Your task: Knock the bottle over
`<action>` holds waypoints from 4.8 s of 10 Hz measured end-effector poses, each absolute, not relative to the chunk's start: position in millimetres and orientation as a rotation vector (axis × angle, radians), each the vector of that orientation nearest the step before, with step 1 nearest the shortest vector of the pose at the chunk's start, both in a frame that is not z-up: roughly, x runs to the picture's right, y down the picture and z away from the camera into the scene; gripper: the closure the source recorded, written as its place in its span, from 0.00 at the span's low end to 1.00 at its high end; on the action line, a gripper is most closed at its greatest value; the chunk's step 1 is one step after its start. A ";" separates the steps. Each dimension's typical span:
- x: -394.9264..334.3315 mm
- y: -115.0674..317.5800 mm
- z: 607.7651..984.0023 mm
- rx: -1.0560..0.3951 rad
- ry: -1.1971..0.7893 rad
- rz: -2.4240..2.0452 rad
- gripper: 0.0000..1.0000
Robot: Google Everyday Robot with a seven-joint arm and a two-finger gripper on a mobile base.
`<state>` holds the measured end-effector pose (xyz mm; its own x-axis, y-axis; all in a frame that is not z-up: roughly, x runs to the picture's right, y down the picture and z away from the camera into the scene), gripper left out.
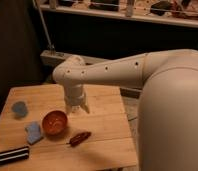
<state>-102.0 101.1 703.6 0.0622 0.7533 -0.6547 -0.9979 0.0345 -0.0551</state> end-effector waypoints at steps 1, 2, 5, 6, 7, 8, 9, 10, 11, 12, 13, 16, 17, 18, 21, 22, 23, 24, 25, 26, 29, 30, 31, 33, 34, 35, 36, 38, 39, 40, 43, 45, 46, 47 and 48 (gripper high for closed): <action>-102.0 101.1 703.6 -0.587 0.525 1.445 0.35; -102.0 101.2 703.6 -0.587 0.525 1.445 0.35; -102.0 101.1 703.6 -0.587 0.525 1.445 0.35; -102.0 101.2 703.6 -0.587 0.525 1.445 0.35; -102.0 101.2 703.6 -0.587 0.525 1.445 0.35; -102.0 101.1 703.6 -0.587 0.525 1.445 0.35; -102.1 100.9 703.5 -0.587 0.524 1.445 0.35; -100.9 100.6 703.1 -0.587 0.525 1.448 0.35; -98.8 101.1 702.6 -0.589 0.527 1.453 0.35; -94.7 102.5 702.0 -0.593 0.530 1.464 0.35; -93.7 103.1 701.4 -0.596 0.530 1.470 0.35; -93.0 99.3 697.3 -0.599 0.515 1.476 0.35; -98.1 93.5 694.7 -0.597 0.501 1.464 0.35; -108.3 82.1 690.8 -0.587 0.479 1.441 0.35; -146.1 49.8 684.9 -0.587 0.415 1.382 0.35; -157.2 41.4 685.8 -0.595 0.400 1.370 0.35; -169.1 32.6 689.3 -0.604 0.393 1.355 0.35; -178.9 26.1 692.5 -0.613 0.389 1.344 0.35; -192.3 18.7 696.9 -0.622 0.386 1.329 0.35; -202.9 14.6 699.1 -0.631 0.382 1.320 0.35; -239.6 1.8 706.7 -0.664 0.352 1.292 0.35; -246.9 0.0 708.7 -0.678 0.343 1.290 0.35; -253.2 -1.8 712.0 -0.701 0.334 1.293 0.35; -257.2 -5.4 722.7 -0.740 0.313 1.314 0.35; -256.4 -7.1 728.8 -0.760 0.299 1.328 0.35; -255.4 -9.3 734.5 -0.781 0.282 1.344 0.35; -253.8 -11.6 739.9 -0.801 0.267 1.357 0.35; -245.8 -12.7 748.8 -0.807 0.266 1.365 0.35; -228.5 -12.3 757.5 -0.766 0.300 1.358 0.35; -219.4 -12.3 760.4 -0.739 0.324 1.357 0.35; -172.8 -16.6 771.4 -0.486 0.507 1.339 0.35; -172.3 -17.4 766.6 -0.397 0.558 1.324 0.35; -181.4 -14.8 762.2 -0.398 0.561 1.321 0.35; -188.1 -12.2 759.5 -0.403 0.565 1.322 0.35; -192.8 -7.8 757.4 -0.428 0.571 1.334 0.35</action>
